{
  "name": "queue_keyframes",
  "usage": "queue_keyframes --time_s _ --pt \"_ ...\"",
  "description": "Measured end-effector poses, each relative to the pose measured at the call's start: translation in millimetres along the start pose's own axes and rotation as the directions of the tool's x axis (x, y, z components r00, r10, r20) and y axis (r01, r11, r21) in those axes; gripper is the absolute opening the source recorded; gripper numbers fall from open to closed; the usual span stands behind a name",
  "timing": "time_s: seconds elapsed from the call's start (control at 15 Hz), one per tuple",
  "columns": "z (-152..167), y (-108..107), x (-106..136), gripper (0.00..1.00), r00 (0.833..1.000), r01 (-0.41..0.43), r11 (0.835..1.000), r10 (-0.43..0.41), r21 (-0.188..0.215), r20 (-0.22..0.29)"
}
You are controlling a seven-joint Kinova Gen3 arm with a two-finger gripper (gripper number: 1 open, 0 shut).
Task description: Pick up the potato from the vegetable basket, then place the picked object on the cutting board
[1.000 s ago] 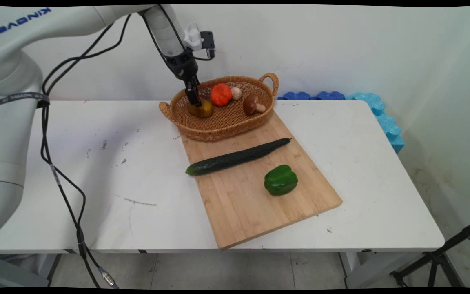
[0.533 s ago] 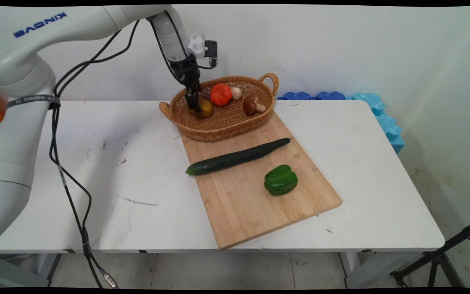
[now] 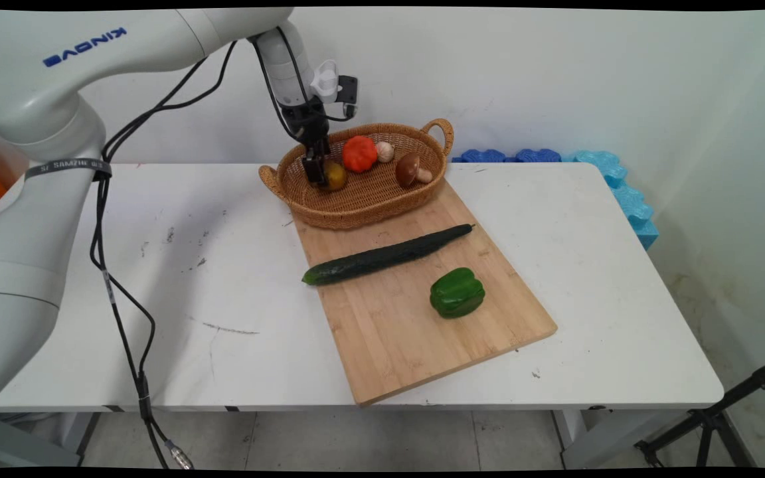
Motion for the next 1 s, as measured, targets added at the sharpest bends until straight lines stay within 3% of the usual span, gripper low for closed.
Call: queue_keyframes --time_s 0.27,0.33,1.0 --pt "6 -2 1 1.0 1.0 -0.01 1.0 0.01 -0.006 -0.002" --pt "7 -2 2 0.0 1.0 -0.012 1.0 0.012 -0.006 -0.004" --pt "-2 4 11 0.0 0.999 0.014 1.0 -0.014 0.0 -0.037"
